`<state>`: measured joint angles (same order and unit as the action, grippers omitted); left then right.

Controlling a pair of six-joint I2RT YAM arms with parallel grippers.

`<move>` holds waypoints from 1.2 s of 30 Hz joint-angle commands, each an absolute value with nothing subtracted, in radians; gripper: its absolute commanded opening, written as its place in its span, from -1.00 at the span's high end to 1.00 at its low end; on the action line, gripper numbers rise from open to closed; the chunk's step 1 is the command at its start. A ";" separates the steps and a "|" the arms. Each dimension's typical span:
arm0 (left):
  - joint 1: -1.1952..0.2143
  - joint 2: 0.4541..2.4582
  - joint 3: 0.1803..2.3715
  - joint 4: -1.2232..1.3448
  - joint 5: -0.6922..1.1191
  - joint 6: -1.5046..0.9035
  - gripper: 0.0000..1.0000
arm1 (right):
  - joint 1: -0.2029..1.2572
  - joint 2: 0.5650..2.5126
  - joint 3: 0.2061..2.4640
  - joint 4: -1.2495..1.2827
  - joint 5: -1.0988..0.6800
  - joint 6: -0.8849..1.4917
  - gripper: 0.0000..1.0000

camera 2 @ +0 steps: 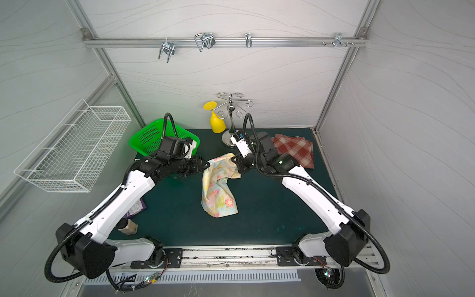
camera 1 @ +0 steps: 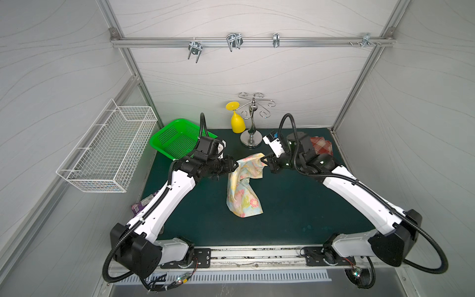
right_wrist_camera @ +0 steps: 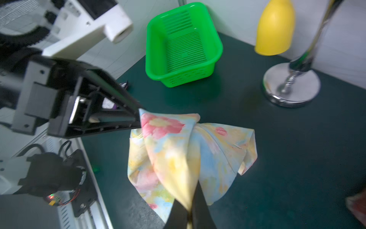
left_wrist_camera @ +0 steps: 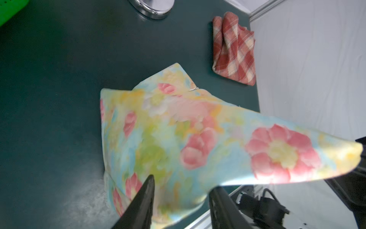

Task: Fold and stack skirts
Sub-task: Flatten out the skirt at the center of the table.

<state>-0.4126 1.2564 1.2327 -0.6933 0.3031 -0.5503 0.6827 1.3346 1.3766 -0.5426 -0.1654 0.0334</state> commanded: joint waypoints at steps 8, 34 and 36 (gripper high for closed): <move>-0.414 1.242 1.060 -0.544 0.247 -0.588 -0.07 | 0.651 1.312 1.463 -0.830 0.207 0.007 1.00; -0.414 1.489 0.982 -0.306 0.339 -0.626 -0.08 | 0.841 1.192 1.610 -0.969 0.382 0.030 0.99; -0.415 1.490 0.946 -0.245 0.383 -0.649 -0.07 | 0.836 1.190 1.601 -0.991 0.427 0.032 0.99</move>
